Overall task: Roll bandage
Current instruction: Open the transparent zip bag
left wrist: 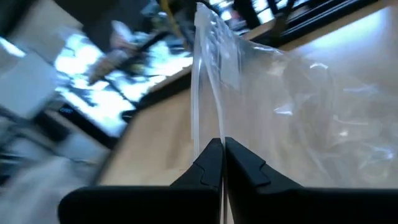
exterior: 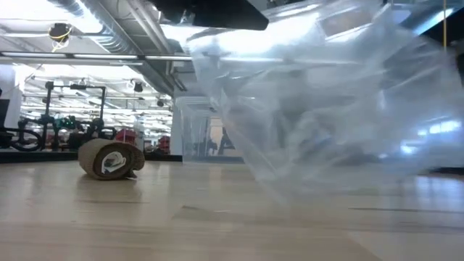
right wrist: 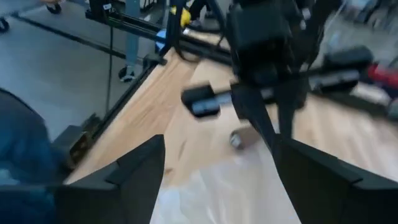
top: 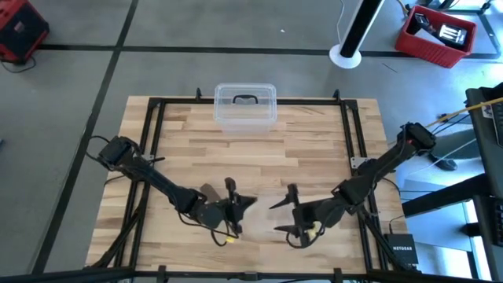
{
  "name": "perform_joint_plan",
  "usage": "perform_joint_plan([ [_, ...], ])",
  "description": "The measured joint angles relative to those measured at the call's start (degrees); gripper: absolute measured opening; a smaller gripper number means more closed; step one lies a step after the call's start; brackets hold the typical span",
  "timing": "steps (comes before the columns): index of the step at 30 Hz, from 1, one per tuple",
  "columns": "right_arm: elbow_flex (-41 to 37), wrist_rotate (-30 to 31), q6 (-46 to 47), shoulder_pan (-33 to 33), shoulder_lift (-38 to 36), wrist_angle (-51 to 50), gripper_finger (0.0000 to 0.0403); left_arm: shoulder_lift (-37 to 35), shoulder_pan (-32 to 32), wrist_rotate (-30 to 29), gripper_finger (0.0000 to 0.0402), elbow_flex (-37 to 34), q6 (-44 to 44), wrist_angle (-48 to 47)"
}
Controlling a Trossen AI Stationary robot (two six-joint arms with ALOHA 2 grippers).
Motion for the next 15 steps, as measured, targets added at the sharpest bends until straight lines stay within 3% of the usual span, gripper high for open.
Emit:
perform_joint_plan([
  [7,7.5,5.0,-15.7,-1.7,4.5,-5.5,0.0296,-0.1,0.2,-6.9,0.0001,3.6,12.2,0.0],
  [12,15.7,10.1,-14.5,-4.3,8.6,-23.4,0.0296,-0.1,0.1,-8.4,0.0001,4.4,14.3,0.0],
  [15,18.0,10.6,-14.0,-5.3,10.3,-26.8,0.0296,-0.1,0.4,-8.4,0.0001,4.4,13.6,0.0],
])
